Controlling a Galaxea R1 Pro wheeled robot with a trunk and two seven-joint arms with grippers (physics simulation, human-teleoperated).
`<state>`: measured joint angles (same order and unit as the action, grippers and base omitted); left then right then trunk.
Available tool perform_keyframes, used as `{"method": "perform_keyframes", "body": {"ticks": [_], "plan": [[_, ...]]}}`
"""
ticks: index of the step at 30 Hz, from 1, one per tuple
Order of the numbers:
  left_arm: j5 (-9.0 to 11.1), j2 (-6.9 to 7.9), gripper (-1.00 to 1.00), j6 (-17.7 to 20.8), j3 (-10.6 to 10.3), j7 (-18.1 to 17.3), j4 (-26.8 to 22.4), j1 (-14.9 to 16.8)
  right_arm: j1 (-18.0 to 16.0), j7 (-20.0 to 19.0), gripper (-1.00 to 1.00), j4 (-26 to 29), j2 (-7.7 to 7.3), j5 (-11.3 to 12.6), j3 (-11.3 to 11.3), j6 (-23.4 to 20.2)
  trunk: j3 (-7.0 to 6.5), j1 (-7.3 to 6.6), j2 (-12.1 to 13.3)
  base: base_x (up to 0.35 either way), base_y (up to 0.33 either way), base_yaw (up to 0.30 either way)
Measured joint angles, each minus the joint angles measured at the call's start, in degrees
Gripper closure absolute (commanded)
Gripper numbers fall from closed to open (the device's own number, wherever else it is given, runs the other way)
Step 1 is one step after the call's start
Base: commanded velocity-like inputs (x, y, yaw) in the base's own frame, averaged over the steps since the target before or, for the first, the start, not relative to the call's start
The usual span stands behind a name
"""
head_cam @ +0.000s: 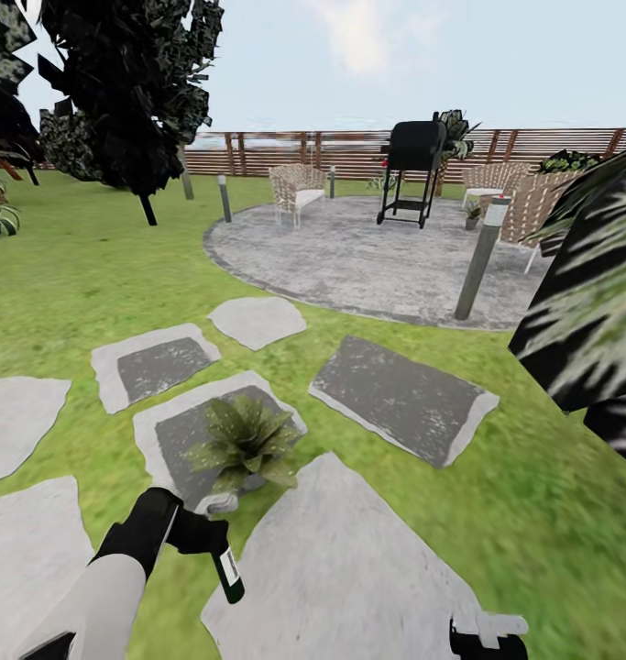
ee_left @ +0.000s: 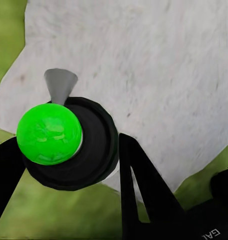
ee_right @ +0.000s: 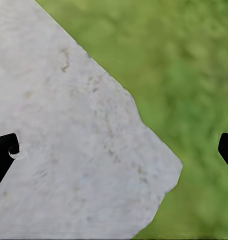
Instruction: Pick up the pesticide atomizer in the garden and spray insectifuge to fully cover both potted plants in the garden.
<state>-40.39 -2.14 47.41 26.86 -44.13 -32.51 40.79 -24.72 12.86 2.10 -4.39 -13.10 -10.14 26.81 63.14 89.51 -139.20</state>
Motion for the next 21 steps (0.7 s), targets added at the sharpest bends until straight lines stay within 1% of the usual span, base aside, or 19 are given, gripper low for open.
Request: {"method": "perform_keyframes", "body": {"ticks": [7,17,21], "plan": [[-0.07,0.15,1.0,-0.06,0.09,0.0,-0.02,0.01,0.0,-0.01,-1.0,0.0,0.0,0.0,0.0,0.0,0.0,0.0,0.0,-0.265,0.212,0.0],[-0.09,0.41,1.0,-0.05,0.09,0.0,-0.11,0.03,0.0,-0.01,-1.0,0.0,-0.14,-0.07,-0.01,0.07,0.0,0.0,0.0,-0.195,0.274,0.0],[-0.17,0.7,1.0,-0.09,0.09,-0.12,-0.14,-0.04,0.03,-0.11,-1.0,0.0,-0.47,-0.08,-0.01,0.09,0.0,0.0,0.0,-0.247,0.236,0.0]]}}
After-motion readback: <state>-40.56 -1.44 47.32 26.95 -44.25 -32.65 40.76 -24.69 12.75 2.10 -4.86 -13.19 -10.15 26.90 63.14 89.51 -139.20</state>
